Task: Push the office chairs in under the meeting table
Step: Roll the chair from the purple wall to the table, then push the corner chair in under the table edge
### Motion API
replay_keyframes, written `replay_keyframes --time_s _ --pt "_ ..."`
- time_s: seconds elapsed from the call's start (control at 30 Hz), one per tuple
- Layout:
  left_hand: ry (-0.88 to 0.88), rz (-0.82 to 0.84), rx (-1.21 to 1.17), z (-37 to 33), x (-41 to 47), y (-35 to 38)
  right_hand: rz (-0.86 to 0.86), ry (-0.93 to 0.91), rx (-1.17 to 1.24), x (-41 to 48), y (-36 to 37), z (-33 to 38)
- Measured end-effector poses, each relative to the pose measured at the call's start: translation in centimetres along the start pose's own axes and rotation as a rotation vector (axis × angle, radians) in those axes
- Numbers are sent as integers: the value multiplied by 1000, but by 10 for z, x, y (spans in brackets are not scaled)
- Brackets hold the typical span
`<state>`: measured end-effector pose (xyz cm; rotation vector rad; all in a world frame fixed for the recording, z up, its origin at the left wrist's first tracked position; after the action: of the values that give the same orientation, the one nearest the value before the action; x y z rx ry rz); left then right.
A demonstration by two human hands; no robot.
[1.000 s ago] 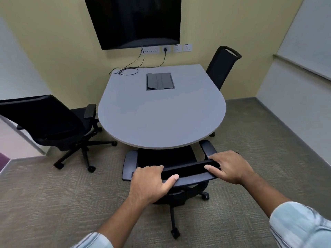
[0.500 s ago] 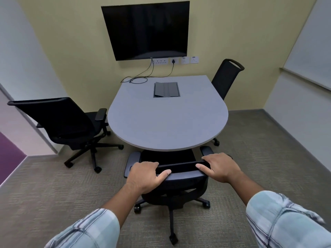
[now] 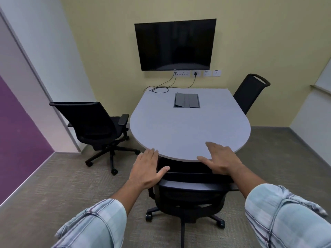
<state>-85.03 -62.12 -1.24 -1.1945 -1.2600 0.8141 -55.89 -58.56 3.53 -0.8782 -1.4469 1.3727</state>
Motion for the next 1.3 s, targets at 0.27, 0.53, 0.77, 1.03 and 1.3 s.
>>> replay_keyframes --time_s 0.27,0.53,0.77,1.03,1.3 --pt "-71 -45 121 112 18 -28 -86 -73 41 89 -3 93" --pt "-152 -96 173 270 31 -58 -135 -71 117 190 19 225" --pt "-183 -141 212 405 39 -88 -186 -99 143 275 20 344" --pt "-245 -171 182 520 35 -92 -194 -227 120 355 36 472" --pt "-305 -161 206 638 73 -82 -179 -282 168 460 83 554"
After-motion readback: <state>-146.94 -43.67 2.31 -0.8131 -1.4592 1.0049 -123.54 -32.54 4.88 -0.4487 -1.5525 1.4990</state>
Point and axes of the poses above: each hand's wrist, its own x-axis towards the middle knuckle, its own y-axis out of the palm, z = x × y, the point moved 8 cm from there along x, towards the middle knuckle, and after that the axes turned 6 degrees about -z, right-handed, at the moved point
